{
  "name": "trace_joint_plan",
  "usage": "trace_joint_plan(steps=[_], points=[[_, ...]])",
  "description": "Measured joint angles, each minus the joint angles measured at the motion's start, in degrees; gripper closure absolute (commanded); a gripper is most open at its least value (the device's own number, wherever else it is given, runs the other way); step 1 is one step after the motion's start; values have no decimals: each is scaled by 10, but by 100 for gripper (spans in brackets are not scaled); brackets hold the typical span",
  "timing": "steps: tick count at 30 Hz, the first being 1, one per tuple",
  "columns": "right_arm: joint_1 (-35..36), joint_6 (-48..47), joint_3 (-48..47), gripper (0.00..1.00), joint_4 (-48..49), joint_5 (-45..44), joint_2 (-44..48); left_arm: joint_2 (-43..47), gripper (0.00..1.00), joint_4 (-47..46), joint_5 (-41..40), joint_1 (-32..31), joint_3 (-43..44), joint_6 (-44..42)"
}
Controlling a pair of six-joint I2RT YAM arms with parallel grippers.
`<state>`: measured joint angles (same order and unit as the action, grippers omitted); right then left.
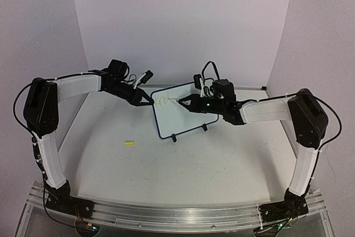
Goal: Write a sentence on the whiteboard
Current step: Write on the whiteboard with the whiteboard marker without the cap.
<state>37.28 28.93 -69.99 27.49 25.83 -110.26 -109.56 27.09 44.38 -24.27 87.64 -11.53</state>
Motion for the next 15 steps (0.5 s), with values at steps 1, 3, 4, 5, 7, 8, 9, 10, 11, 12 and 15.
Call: trace_joint_plan(steps=[1,3,4,5,7,8,9,10,11,12,15], points=[[0,0,1,100,0,0,0,0,100,0,0,0,0,0],[0,-1,4,100,-1,1,0,0,100,0,0,0,0,0],[0,-1,6,100,-1,1,0,0,100,0,0,0,0,0],[0,-2,7,100,-1,1,0,0,100,0,0,0,0,0],[0,-2,9,100,-1,1,0,0,100,0,0,0,0,0],[0,-2,9,100,-1,1,0,0,100,0,0,0,0,0],[0,-2,10,100,-1,1,0,0,100,0,0,0,0,0],[0,-2,10,100,-1,1,0,0,100,0,0,0,0,0],[0,-2,10,100,-1,1,0,0,100,0,0,0,0,0],[0,-2,10,100,-1,1,1,0,100,0,0,0,0,0],[0,-3,11,100,-3,-1,3,0,100,0,0,0,0,0]])
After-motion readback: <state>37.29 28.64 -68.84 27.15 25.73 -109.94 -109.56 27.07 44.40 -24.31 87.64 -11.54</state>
